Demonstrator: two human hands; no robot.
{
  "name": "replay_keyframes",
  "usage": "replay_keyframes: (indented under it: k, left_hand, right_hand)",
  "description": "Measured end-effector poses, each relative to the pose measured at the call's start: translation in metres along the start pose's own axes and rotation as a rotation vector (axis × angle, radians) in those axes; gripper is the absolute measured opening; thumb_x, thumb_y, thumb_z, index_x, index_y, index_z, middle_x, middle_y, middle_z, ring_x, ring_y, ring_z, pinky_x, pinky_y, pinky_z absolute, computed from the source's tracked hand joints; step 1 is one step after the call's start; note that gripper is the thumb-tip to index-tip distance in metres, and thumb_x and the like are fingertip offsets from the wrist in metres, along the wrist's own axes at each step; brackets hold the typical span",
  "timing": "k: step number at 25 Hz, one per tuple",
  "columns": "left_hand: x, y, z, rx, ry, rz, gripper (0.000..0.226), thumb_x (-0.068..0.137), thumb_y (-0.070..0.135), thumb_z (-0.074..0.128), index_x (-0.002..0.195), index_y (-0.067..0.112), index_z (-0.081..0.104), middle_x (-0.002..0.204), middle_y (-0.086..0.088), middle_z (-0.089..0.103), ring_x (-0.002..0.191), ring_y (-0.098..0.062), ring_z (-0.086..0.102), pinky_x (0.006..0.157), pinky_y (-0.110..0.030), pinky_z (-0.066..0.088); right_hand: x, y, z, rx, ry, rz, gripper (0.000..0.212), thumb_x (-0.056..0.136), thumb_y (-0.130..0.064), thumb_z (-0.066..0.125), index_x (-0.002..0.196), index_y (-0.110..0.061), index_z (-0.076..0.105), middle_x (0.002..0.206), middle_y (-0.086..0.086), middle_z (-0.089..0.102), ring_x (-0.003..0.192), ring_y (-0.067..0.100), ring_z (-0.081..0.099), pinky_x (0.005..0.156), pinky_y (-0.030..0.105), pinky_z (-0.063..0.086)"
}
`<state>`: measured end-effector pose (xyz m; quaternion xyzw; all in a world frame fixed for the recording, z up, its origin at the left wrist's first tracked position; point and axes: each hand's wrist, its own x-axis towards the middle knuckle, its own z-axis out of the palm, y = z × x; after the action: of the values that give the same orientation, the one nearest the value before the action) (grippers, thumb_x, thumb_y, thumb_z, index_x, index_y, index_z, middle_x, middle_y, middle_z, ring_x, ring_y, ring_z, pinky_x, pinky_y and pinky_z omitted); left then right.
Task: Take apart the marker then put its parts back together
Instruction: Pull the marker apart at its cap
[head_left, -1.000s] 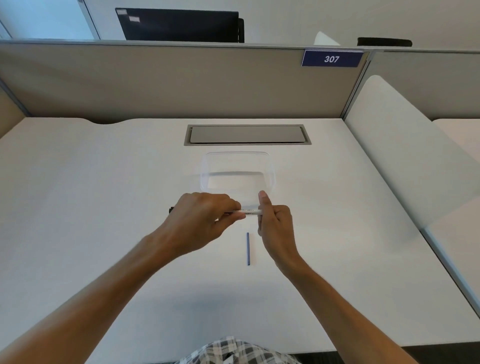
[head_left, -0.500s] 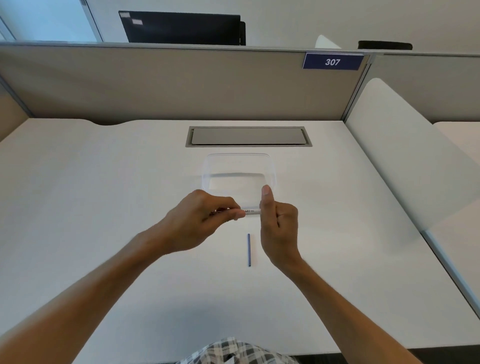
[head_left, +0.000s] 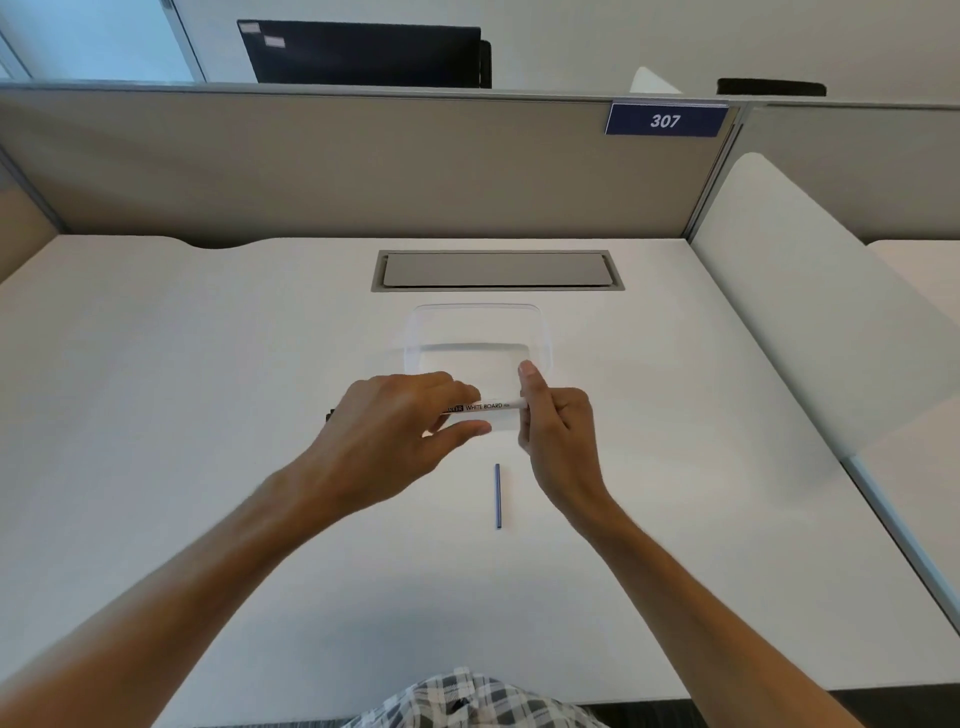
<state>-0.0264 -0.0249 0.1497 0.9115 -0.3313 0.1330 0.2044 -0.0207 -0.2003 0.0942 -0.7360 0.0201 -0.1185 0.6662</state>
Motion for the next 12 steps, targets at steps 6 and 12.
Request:
replay_keyframes:
  k: [6, 12]
  left_hand:
    - [-0.005, -0.006, 0.004, 0.258, 0.163, 0.212, 0.018, 0.092, 0.023, 0.063, 0.094, 0.008, 0.071, 0.062, -0.004, 0.06, 0.047, -0.025, 0.052, 0.033, -0.031, 0.039]
    - [0.006, 0.004, -0.013, -0.295, -0.028, -0.007, 0.028, 0.094, 0.035, 0.057, 0.089, 0.013, 0.073, 0.054, 0.002, 0.056, 0.047, -0.02, 0.041, 0.046, -0.031, 0.04]
  right_hand:
    - [-0.003, -0.003, 0.0, 0.052, -0.096, 0.098, 0.064, 0.106, -0.031, 0.042, 0.053, 0.002, 0.029, 0.045, 0.0, 0.027, 0.042, 0.011, 0.025, 0.043, 0.018, 0.024]
    - [-0.004, -0.015, -0.004, -0.006, 0.041, -0.313, 0.06, 0.103, -0.036, 0.04, 0.049, -0.016, 0.025, 0.044, -0.005, 0.022, 0.044, 0.011, 0.018, 0.045, 0.033, 0.017]
